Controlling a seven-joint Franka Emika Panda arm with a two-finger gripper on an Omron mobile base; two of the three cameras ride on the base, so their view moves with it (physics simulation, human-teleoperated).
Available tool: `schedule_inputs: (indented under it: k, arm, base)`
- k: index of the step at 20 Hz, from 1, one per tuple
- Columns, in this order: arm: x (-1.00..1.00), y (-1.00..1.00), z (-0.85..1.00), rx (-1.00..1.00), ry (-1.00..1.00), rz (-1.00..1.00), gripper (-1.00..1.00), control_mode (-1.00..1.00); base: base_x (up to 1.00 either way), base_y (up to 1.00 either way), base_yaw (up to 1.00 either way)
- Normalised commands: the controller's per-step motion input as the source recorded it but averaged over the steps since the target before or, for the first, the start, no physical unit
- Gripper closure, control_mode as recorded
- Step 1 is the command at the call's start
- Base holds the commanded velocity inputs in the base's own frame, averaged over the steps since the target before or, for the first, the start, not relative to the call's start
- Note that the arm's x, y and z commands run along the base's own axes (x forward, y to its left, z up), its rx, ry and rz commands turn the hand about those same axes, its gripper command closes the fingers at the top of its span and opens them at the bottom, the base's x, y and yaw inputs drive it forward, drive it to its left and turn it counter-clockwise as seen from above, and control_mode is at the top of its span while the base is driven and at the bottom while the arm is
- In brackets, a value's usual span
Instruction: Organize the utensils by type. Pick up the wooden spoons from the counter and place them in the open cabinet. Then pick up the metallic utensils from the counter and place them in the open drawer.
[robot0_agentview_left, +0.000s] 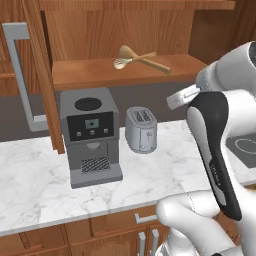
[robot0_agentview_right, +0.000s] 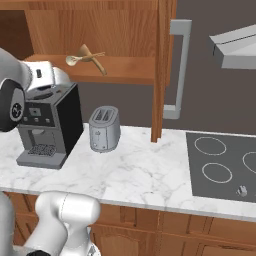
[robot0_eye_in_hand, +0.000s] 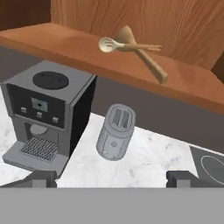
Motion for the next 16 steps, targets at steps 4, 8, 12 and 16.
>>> schedule_inputs:
  k: [4,8,12,16]
  arm:
    - [-0.53,-0.23,-0.43,0.22,0.00,-0.26,-1.00,-1.00]
    - [-0.36,-0.35,-0.27,0.24,0.00,-0.22,-1.00,-1.00]
    - [-0.17,-0.31,-0.23,0.25,0.00,-0.18,-1.00,-1.00]
    - [-0.11,-0.21,-0.06,0.16,0.00,-0.08,-1.00,-1.00]
  base:
    - [0.00,0.00,0.00]
    - [0.00,0.00,0.00]
    - [0.00,0.00,0.00]
    - [0.00,0.00,0.00]
